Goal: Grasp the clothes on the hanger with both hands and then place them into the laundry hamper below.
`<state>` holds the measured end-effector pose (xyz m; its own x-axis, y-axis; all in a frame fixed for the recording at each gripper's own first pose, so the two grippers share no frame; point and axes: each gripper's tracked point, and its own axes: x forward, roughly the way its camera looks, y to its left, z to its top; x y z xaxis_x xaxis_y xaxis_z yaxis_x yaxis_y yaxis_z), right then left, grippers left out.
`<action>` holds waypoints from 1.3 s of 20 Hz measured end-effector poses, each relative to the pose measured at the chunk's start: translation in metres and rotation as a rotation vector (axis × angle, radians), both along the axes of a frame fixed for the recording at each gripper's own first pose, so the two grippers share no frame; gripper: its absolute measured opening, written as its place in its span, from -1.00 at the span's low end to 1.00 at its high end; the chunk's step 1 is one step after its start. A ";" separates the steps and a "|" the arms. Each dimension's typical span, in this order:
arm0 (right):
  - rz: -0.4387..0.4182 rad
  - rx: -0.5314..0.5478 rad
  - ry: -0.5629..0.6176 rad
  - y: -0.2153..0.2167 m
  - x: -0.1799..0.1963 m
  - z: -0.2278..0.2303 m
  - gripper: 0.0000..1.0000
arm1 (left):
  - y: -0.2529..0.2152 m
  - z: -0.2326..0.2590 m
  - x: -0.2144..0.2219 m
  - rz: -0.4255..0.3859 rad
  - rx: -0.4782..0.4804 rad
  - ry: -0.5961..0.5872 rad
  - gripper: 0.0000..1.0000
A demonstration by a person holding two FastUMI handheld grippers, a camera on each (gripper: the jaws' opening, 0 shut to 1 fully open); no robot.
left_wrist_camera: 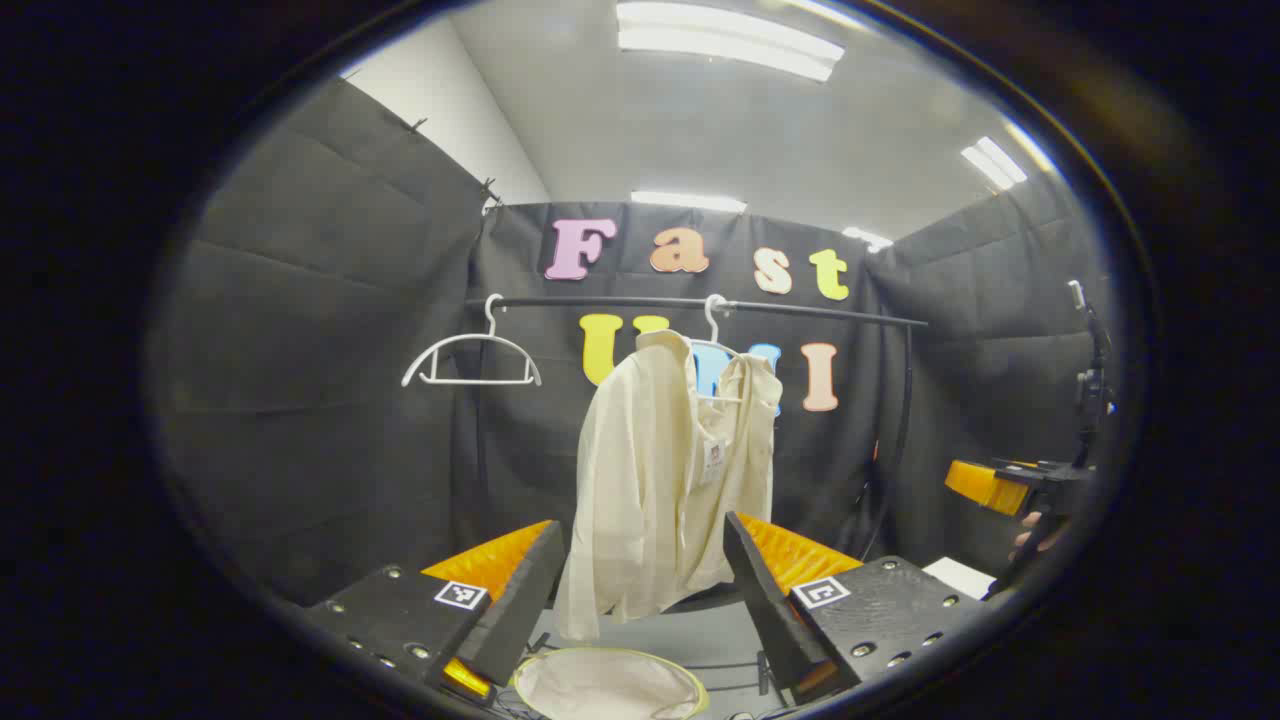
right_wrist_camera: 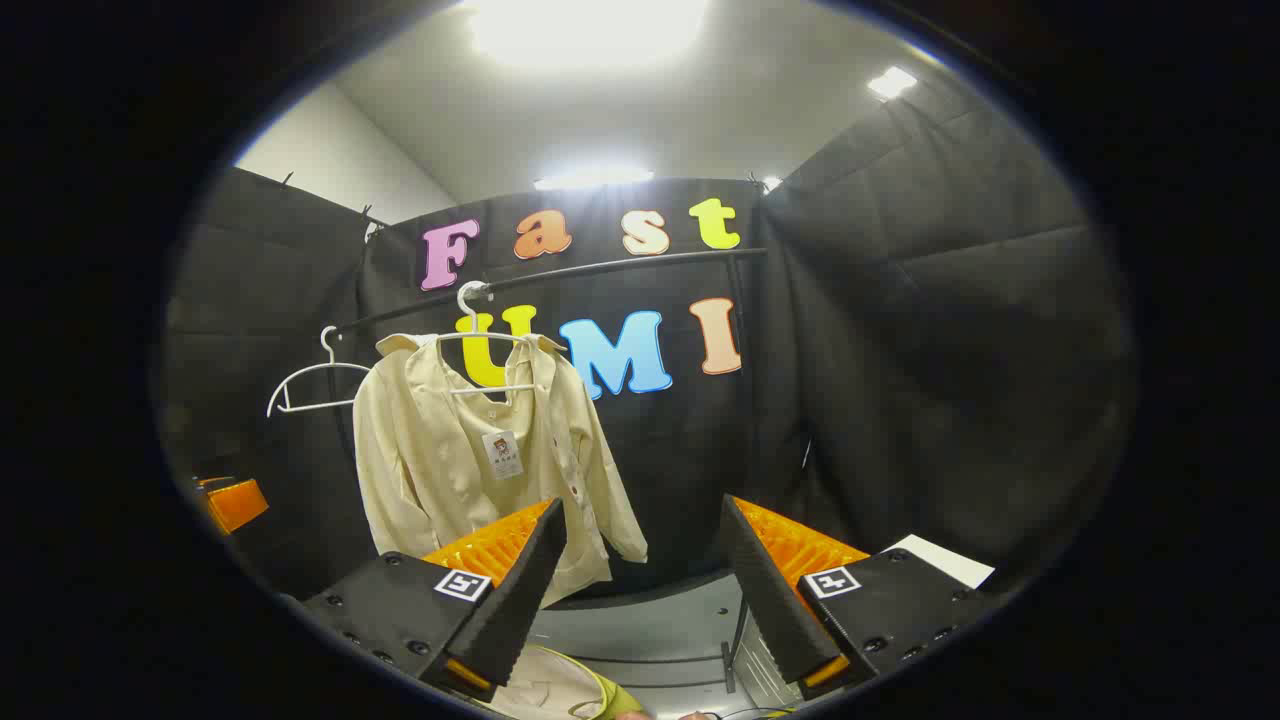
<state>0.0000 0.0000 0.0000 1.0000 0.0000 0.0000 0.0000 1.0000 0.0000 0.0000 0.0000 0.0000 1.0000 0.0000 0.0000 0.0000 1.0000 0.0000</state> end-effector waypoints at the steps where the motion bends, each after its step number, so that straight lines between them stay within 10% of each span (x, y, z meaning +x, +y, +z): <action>1: -0.002 -0.003 0.002 0.000 0.000 -0.001 0.95 | -0.001 -0.002 -0.002 -0.002 0.000 -0.002 0.89; 26: 0.028 0.008 0.029 0.000 0.041 0.011 0.96 | -0.025 -0.016 0.032 -0.008 -0.056 0.057 0.89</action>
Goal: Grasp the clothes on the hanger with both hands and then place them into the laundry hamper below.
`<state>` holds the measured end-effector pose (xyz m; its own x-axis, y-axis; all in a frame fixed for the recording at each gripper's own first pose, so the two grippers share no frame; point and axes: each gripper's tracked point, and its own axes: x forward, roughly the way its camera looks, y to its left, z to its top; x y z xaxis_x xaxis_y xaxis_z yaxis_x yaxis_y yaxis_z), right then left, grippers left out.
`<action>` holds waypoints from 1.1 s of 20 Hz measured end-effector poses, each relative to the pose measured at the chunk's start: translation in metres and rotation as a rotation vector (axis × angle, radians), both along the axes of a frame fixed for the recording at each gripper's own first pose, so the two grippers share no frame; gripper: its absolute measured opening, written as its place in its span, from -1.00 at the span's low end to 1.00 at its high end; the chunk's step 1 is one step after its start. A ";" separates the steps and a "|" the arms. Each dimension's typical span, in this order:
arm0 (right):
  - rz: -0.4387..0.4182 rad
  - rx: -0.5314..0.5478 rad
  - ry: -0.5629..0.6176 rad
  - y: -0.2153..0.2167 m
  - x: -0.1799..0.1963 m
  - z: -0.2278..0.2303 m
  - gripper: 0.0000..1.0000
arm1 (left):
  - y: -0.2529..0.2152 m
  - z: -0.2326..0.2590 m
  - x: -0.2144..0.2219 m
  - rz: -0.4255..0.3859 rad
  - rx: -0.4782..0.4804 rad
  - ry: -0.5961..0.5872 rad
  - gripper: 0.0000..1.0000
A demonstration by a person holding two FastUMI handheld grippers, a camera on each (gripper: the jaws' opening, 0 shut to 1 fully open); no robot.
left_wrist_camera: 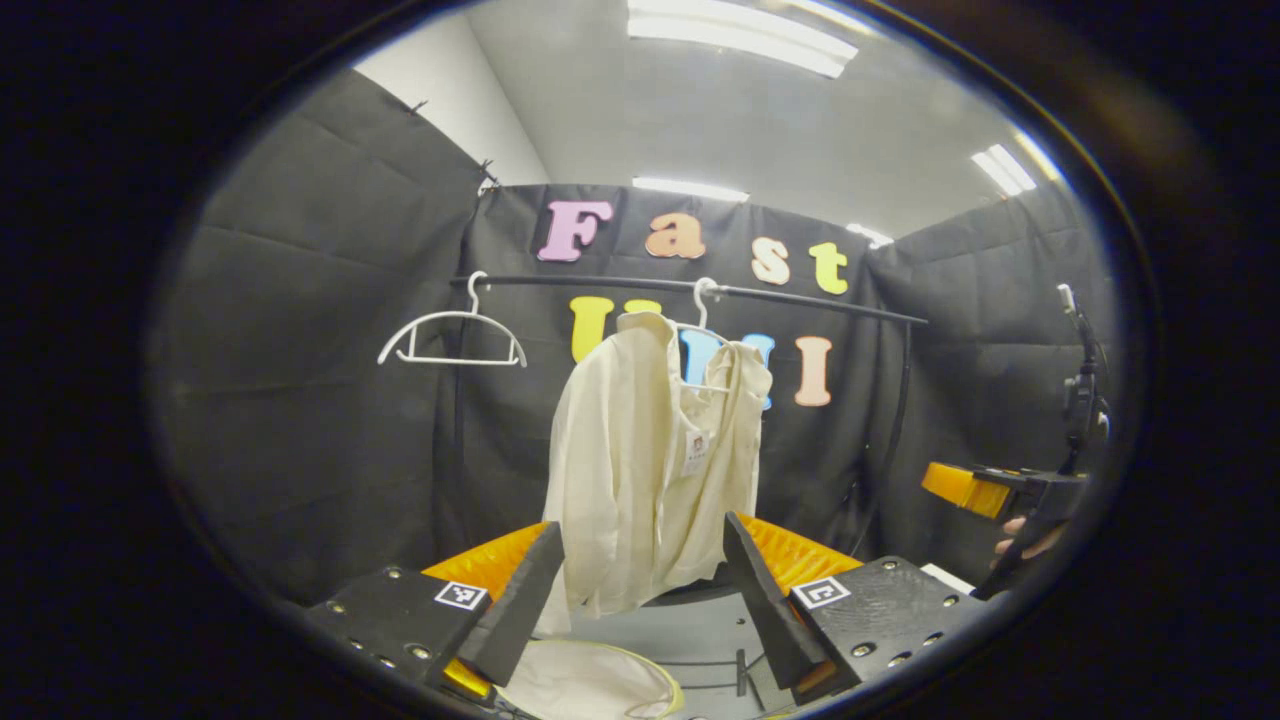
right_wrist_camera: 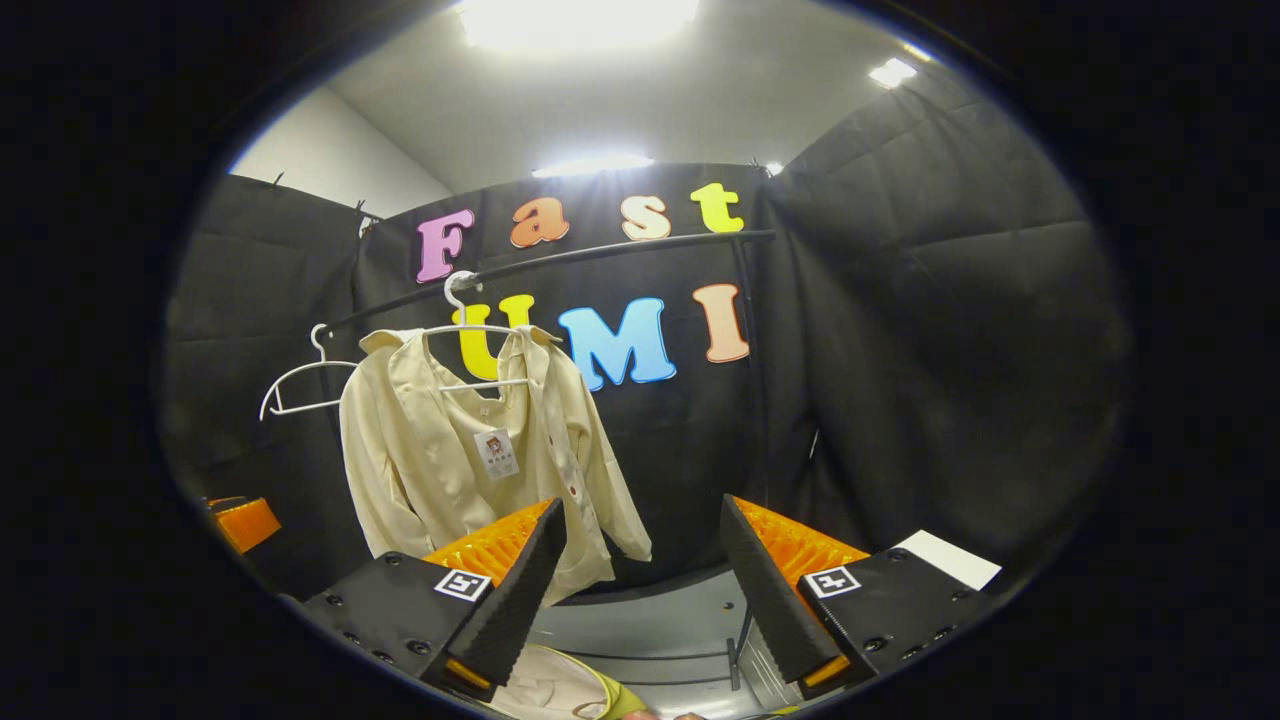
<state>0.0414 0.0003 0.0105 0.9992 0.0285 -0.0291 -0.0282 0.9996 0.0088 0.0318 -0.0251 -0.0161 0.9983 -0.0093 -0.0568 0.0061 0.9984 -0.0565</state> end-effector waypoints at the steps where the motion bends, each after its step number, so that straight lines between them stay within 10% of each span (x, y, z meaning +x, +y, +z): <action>1: 0.011 -0.001 -0.004 0.003 0.009 0.003 0.95 | -0.002 0.002 0.006 0.006 0.002 0.001 0.89; 22: 0.141 0.038 -0.037 -0.045 0.148 -0.003 0.95 | -0.050 0.079 0.246 0.179 0.008 -0.118 0.87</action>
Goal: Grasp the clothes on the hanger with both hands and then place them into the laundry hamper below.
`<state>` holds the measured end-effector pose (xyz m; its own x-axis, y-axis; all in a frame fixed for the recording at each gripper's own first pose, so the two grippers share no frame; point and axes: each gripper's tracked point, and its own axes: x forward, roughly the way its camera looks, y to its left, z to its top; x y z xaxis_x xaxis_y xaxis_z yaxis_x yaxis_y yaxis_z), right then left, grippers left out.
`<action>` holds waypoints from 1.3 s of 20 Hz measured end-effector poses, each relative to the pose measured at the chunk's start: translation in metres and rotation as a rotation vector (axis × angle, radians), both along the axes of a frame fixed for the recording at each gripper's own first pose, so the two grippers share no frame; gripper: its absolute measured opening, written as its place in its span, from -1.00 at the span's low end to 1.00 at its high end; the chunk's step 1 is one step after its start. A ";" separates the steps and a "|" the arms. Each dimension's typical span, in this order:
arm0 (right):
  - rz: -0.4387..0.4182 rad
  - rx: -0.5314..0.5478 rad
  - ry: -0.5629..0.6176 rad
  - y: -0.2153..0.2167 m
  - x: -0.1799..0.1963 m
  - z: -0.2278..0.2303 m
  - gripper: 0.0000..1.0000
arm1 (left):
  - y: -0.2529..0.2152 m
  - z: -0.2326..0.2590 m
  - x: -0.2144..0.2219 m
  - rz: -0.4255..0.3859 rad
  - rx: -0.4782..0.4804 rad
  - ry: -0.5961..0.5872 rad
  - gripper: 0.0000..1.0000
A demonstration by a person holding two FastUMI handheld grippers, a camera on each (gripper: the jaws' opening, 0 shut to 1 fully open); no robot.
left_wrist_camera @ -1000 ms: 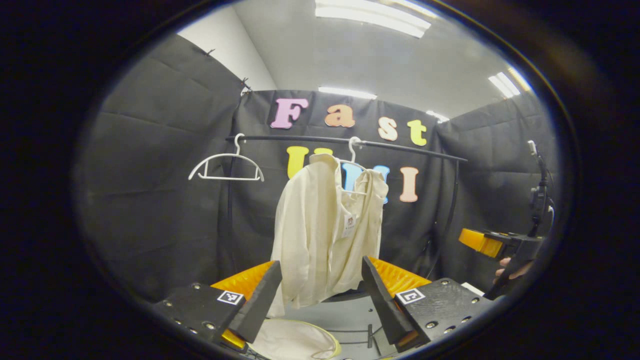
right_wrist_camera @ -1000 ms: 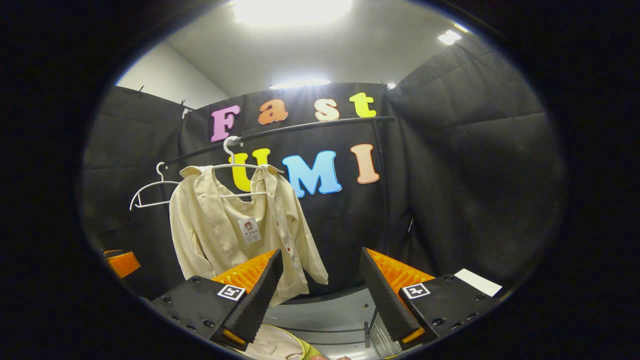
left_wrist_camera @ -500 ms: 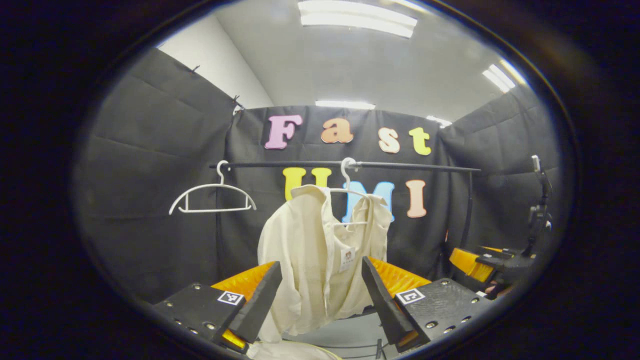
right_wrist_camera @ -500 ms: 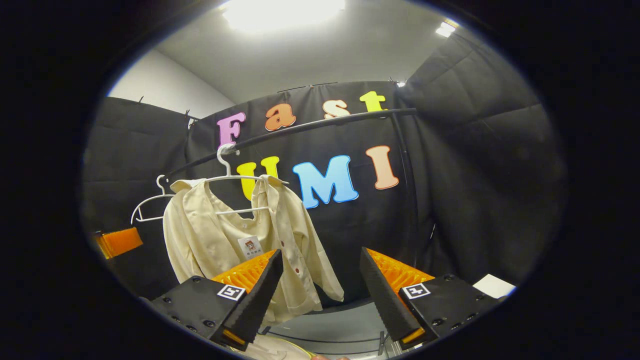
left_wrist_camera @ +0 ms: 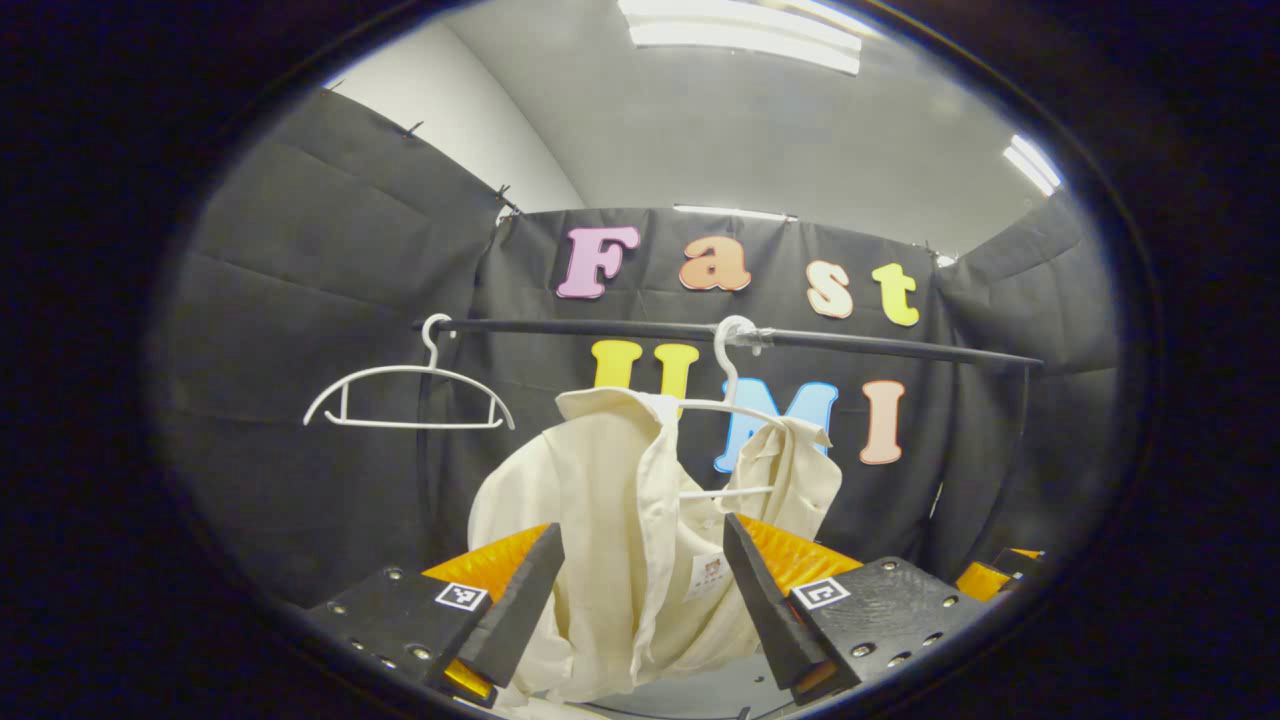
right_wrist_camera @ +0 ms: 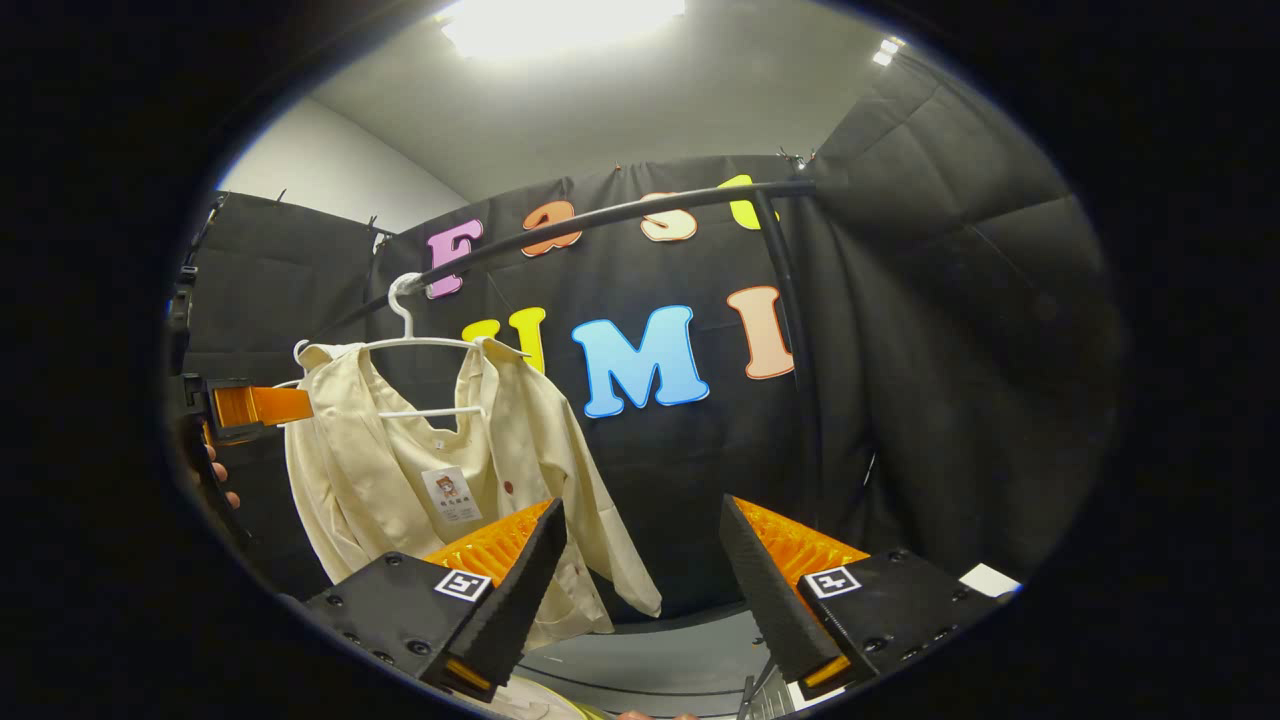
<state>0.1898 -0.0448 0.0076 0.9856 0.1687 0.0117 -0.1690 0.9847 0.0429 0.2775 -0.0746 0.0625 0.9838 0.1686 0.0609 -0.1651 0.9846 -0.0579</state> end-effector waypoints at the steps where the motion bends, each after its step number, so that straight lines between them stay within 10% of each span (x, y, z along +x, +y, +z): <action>1: 0.006 0.006 0.014 -0.002 0.005 -0.004 0.95 | -0.001 -0.004 0.009 0.009 0.000 0.008 0.87; 18: 0.133 -0.001 0.178 0.004 0.037 -0.062 0.95 | 0.018 -0.036 0.119 0.308 0.128 0.082 0.87; 26: 0.190 -0.028 0.194 0.019 0.037 -0.071 0.96 | 0.025 -0.044 0.122 0.300 0.174 0.109 -0.05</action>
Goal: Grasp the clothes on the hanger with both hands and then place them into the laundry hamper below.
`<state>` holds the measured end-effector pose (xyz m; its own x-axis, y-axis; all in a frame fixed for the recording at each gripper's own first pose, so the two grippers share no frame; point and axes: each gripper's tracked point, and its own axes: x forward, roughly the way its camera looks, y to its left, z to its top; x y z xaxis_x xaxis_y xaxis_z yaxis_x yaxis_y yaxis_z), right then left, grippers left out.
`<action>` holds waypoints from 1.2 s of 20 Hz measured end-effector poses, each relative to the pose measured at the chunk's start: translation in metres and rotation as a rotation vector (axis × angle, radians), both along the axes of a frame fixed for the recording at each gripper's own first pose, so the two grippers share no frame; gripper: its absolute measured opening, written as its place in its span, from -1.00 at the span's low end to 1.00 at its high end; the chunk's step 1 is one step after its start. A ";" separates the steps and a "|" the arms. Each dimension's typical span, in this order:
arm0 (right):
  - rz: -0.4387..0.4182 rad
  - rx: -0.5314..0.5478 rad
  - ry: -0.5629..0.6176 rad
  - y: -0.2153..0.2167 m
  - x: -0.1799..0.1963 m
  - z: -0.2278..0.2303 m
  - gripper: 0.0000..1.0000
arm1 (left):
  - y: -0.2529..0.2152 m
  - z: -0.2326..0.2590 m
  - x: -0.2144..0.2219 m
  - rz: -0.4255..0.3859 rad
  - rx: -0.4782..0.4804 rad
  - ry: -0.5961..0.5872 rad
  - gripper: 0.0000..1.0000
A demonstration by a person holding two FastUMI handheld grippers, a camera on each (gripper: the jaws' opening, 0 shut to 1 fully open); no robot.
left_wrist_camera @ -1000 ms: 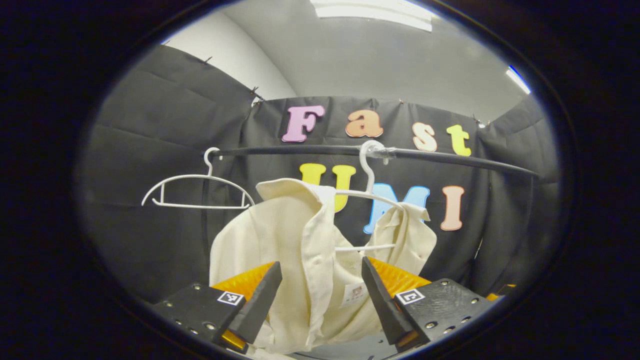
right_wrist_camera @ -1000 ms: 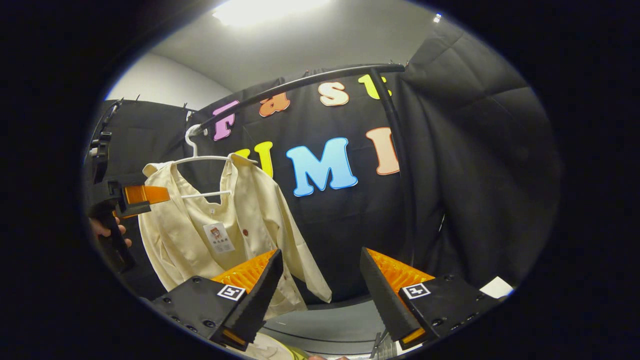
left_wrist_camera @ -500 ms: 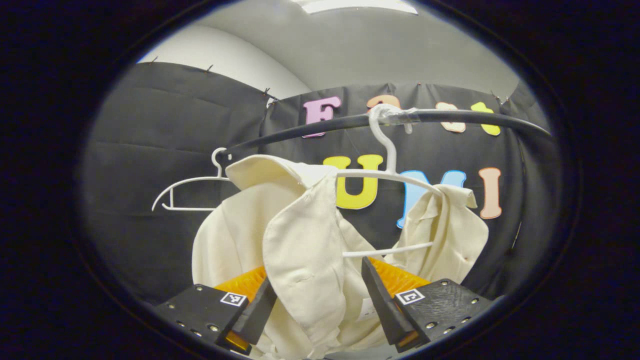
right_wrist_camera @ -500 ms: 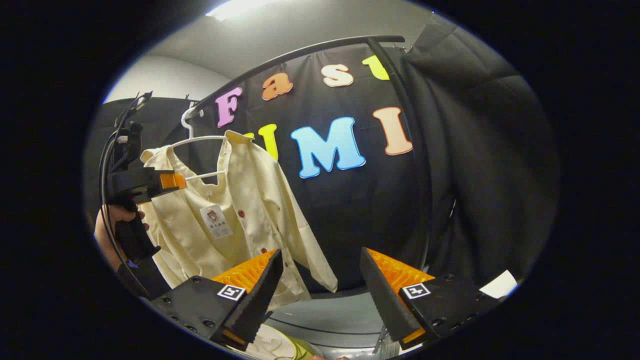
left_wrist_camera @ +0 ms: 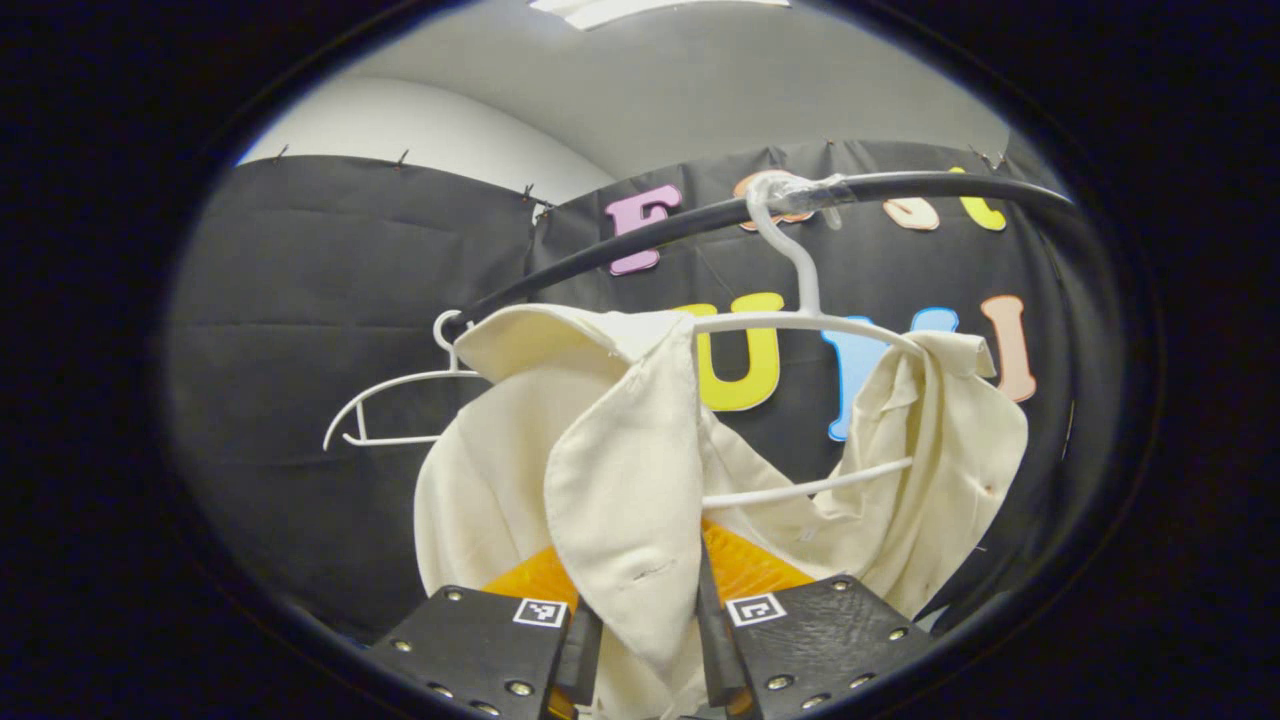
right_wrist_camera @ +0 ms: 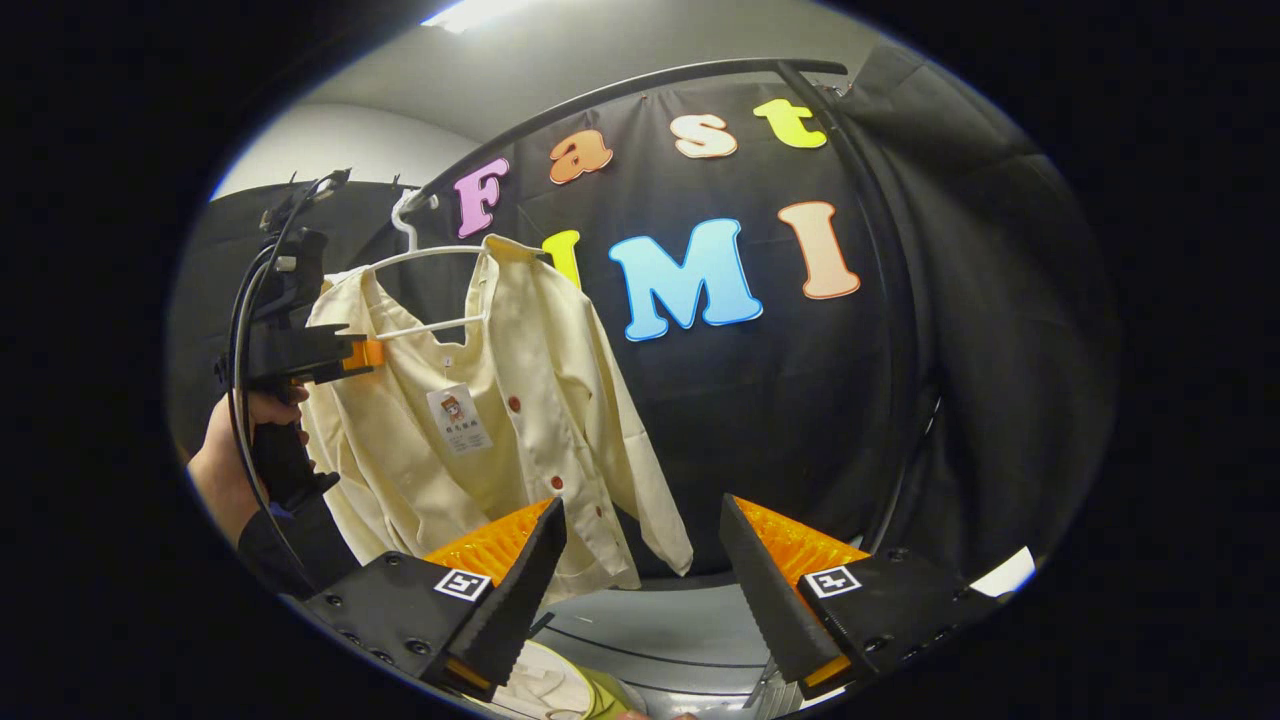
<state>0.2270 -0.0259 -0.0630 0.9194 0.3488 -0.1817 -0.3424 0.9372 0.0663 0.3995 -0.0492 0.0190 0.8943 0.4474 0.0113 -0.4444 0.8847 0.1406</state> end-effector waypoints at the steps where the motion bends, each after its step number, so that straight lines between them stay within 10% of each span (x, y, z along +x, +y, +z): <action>1: 0.003 0.003 0.001 0.004 0.003 0.001 0.95 | 0.002 0.000 -0.001 -0.001 0.001 -0.007 -0.14; 2: 0.009 0.011 0.003 0.008 0.007 0.002 0.95 | 0.000 0.001 -0.001 -0.039 -0.014 -0.018 -0.61; 6: 0.073 0.053 -0.033 0.039 0.022 0.028 0.96 | -0.004 0.016 -0.024 -0.130 -0.044 -0.058 -0.94; 15: 0.211 0.171 -0.162 0.137 0.074 0.099 0.95 | -0.011 0.036 -0.030 -0.176 -0.066 -0.087 -0.92; 24: 0.177 0.022 -0.286 0.176 0.125 0.095 0.96 | -0.005 0.061 -0.041 -0.154 -0.050 -0.134 -0.94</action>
<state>0.3521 0.1505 0.0316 0.8567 0.5089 0.0844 -0.5078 0.8607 -0.0361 0.3586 -0.0541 0.0795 0.9442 0.3083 0.1161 -0.3149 0.9481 0.0431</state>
